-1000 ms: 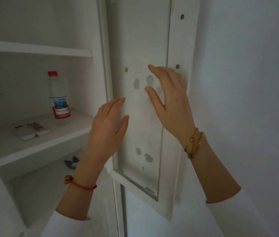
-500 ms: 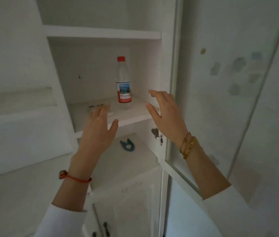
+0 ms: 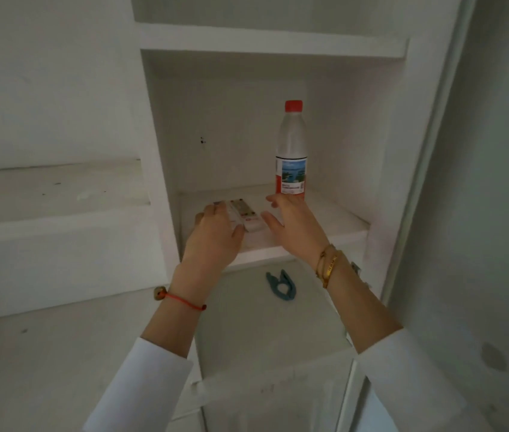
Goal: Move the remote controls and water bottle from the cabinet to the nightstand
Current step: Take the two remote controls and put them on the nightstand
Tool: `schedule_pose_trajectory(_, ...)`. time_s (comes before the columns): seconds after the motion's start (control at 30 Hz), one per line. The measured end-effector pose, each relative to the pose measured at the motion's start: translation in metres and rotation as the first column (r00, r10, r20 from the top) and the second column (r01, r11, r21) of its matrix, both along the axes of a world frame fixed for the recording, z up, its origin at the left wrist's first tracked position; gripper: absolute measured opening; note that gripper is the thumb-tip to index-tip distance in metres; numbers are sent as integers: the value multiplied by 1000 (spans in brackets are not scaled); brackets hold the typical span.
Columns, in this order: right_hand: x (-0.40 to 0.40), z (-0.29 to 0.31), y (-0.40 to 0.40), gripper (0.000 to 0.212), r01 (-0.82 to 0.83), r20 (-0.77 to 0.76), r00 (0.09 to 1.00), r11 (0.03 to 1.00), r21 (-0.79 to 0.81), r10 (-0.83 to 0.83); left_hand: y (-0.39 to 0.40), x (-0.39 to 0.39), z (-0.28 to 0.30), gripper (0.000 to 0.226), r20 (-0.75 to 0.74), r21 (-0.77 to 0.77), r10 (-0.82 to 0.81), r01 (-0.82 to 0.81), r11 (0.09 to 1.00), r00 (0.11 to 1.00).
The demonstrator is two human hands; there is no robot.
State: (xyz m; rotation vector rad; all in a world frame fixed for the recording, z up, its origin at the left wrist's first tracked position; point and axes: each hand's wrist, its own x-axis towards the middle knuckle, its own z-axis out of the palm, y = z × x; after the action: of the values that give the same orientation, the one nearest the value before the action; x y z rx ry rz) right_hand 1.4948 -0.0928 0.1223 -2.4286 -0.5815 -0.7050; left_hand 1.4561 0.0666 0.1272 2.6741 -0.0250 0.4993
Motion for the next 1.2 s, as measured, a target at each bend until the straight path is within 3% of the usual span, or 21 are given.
schedule_pose_trajectory(0.17,31,1,17,41,18,-67,997,995,-102,-25,-3,29,2,51,-93,51,114,-110,993,989)
schedule_pose_trajectory(0.33,50,3,27,45,61,-104,991,968,-245,-89,-5,46,5,52,-138,209,231,-199,957,963)
schedule_pose_trajectory(0.53,56,5,31,52,48,-168,982,970,-239,-90,-1,60,-3,59,-130,269,290,-248,931,948)
schedule_pose_trajectory(0.7,61,2,36,42,24,-235,971,996,-87,-44,-7,55,1,57,-140,101,268,-256,961,953)
schedule_pose_trajectory(0.8,59,4,38,36,-13,-275,960,991,132,49,-8,55,1,53,-119,10,274,-275,961,954)
schedule_pose_trajectory(0.9,52,9,40,36,-54,-279,950,952,302,143,-11,54,-1,44,-83,-70,300,-306,949,950)
schedule_pose_trajectory(1.0,48,10,39,40,-37,-314,931,903,428,187,-14,47,0,34,-51,-286,259,-262,922,965)
schedule_pose_trajectory(1.2,41,6,33,33,0,-319,919,810,586,230,-21,22,4,42,-16,-500,269,-241,832,963)
